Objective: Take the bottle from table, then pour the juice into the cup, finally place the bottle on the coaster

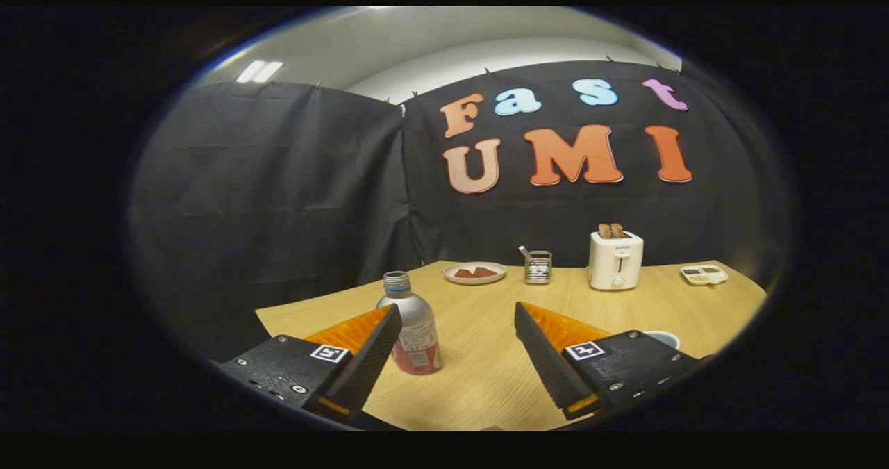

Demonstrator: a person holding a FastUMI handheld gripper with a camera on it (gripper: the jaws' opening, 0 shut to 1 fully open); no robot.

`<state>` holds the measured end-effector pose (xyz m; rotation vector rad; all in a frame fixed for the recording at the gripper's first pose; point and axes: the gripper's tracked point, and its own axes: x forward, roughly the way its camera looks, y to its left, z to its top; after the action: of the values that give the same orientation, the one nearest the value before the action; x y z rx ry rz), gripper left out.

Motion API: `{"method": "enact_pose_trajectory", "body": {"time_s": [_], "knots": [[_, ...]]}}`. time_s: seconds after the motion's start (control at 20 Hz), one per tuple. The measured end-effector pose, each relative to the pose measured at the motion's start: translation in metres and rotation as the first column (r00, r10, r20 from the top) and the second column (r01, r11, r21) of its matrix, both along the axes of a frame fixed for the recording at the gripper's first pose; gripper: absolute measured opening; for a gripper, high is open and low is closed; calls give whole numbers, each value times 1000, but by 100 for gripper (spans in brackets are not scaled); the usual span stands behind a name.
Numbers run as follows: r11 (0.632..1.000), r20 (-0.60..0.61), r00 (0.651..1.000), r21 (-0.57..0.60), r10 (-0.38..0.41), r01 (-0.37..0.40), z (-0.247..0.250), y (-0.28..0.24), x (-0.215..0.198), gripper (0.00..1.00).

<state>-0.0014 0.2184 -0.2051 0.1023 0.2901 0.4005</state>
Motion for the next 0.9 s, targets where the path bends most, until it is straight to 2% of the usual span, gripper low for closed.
{"method": "enact_pose_trajectory", "body": {"time_s": [0.25, 0.5, 0.9], "knots": [[998, 16, 999, -53, 29, -28, -18, 25, -2, 97], [997, -47, 998, -57, 50, -53, -47, 53, 4, 97], [998, -170, 985, -55, -11, 1, -88, 77, 6, 96]]}}
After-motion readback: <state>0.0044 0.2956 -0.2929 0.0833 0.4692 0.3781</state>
